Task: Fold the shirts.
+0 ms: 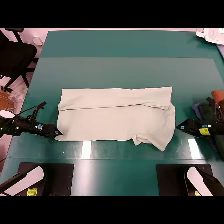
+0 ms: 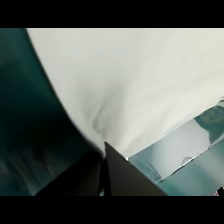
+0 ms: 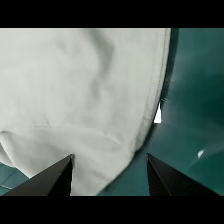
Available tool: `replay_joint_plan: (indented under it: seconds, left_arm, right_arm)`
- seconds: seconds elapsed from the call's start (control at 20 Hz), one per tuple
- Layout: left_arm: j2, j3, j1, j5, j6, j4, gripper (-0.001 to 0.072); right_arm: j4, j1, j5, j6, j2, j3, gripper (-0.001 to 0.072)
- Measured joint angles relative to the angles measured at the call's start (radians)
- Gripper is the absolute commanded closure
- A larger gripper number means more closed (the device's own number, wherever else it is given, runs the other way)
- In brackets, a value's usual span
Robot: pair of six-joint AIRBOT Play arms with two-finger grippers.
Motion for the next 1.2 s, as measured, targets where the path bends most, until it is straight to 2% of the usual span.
replay_joint_plan:
  seconds: [0.2,0.45,0.65,0.9,1.2]
  left_arm:
    - [0.0,0.001,0.0,-0.007,0.005,-0.024,0.0683]
    - [0.0,0.008,0.0,-0.01,0.007,-0.035,0.0683]
    - [0.0,0.01,0.0,-0.012,0.007,-0.037,0.0683]
    - [0.0,0.01,0.0,-0.014,0.009,-0.041,0.0683]
    - [0.0,0.01,0.0,-0.018,0.01,-0.042,0.0683]
  right_arm:
    - [-0.069,0.0,0.015,0.06,-0.037,0.0,0.0183]
    - [-0.04,0.0,0.021,0.059,-0.189,0.0,0.0183]
    - [-0.023,0.005,0.08,0.06,-0.278,0.0,0.0183]
    - [-0.016,0.063,0.111,0.082,-0.264,-0.042,0.0183]
    - [0.056,0.098,0.054,0.092,-0.197,-0.147,0.0185]
